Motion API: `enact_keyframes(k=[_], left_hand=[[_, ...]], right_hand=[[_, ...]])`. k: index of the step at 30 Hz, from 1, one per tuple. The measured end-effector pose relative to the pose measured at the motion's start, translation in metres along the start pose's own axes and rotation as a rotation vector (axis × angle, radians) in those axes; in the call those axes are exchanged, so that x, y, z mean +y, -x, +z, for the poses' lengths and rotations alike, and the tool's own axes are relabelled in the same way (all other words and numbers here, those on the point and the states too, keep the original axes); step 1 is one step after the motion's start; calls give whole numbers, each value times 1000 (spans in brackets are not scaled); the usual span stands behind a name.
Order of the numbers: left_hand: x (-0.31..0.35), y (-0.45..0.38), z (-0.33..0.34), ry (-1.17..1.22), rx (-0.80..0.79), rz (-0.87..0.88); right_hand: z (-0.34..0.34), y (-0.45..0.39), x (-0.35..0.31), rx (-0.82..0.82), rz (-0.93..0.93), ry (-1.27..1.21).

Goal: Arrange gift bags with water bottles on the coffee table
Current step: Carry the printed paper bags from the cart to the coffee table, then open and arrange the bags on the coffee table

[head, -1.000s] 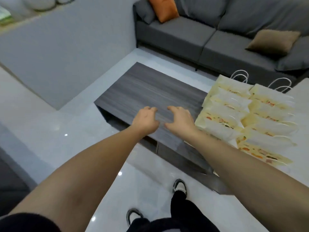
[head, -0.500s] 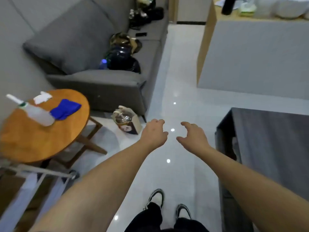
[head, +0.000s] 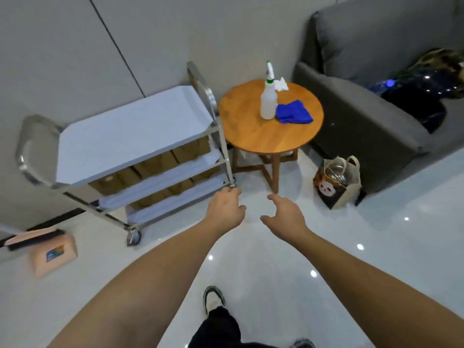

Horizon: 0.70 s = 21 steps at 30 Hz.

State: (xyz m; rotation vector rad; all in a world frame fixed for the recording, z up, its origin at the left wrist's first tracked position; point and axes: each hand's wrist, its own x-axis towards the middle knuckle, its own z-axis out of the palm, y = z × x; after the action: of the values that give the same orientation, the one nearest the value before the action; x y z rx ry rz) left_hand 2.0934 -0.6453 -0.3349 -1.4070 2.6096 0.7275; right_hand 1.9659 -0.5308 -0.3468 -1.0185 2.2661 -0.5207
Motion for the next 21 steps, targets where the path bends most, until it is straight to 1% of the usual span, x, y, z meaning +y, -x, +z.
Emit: enact_keyframes(k=[4,8,11,16,21], left_hand=[[-76,-25,-32,55,24,-108],[-141,-49,-57,94,49,-167],[-178,-67,-67,107,40,-215],[-212,-111,-65,178,38,-295],[-228,-177,-38,284,91,-355]], right_hand=[[39,-39,-68,-65,-81,38],[79,-71,-119,-139,-86,61],[100,-91,-146,-188,-81,85],[118,-145,-171,-255,-105,171],[142,-231,-176,-329,-143,201]])
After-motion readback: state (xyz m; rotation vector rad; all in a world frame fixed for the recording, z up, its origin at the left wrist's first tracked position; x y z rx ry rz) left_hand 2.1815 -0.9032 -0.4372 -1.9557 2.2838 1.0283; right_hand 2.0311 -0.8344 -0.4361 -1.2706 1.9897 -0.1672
